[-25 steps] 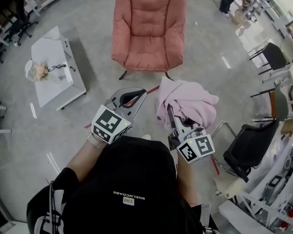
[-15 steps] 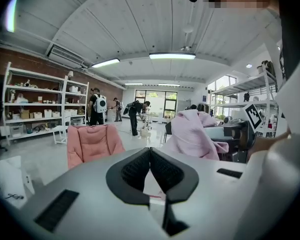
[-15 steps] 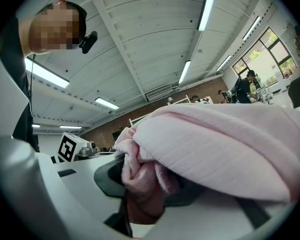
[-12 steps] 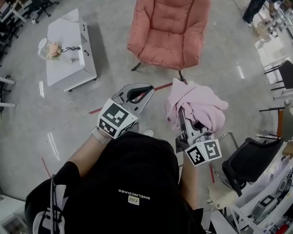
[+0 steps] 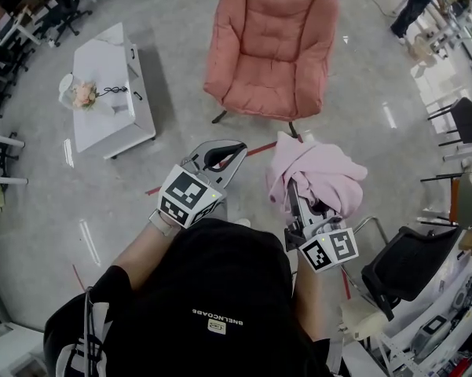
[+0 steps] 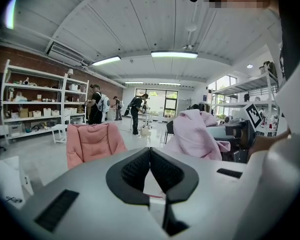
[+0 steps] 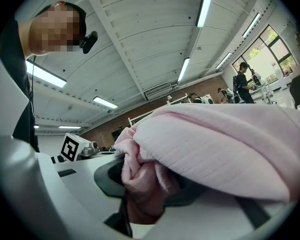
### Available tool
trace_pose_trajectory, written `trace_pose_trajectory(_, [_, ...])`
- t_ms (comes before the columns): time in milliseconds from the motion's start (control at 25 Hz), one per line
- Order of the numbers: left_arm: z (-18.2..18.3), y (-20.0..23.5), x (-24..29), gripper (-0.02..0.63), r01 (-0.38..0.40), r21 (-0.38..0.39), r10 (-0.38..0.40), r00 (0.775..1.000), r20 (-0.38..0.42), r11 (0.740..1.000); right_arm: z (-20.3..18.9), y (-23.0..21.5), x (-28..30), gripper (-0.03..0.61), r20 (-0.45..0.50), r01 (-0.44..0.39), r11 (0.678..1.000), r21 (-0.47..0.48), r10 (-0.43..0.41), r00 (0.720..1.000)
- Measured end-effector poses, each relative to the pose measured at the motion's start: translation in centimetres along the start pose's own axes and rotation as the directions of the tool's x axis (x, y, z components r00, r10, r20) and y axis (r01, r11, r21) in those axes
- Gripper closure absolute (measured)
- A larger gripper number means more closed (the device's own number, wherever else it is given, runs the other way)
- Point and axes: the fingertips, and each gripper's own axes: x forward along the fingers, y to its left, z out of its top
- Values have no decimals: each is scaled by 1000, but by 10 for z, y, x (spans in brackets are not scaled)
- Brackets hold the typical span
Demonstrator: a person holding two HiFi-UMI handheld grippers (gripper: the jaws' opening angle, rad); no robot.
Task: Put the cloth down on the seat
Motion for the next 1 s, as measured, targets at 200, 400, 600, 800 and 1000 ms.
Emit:
trace_pose_trajectory(200, [13, 41, 24, 598, 12, -7, -13, 1000, -18, 1000, 10, -18, 39, 405, -4, 13, 1000, 20, -13, 1000])
trace_pose_trajectory(400, [24, 62, 37, 598, 42, 10, -42, 999, -18, 999, 19, -27, 58, 405, 12, 31, 999, 41, -31, 999])
trace_pose_trajectory(600, [47, 123, 63, 598, 85, 8, -85, 996, -12, 996, 40, -41, 122, 405, 23, 50, 997, 50, -51, 998])
trace_pose_trajectory(800, [57, 178, 81, 598, 98, 20, -98, 995, -16, 995, 53, -52, 176, 405, 30, 73, 996, 59, -74, 997])
trace_pose_trajectory(1000, [67, 233, 89, 598, 102, 30, -101, 995, -21, 994, 68, -60, 227, 405, 50, 84, 994, 72, -87, 995])
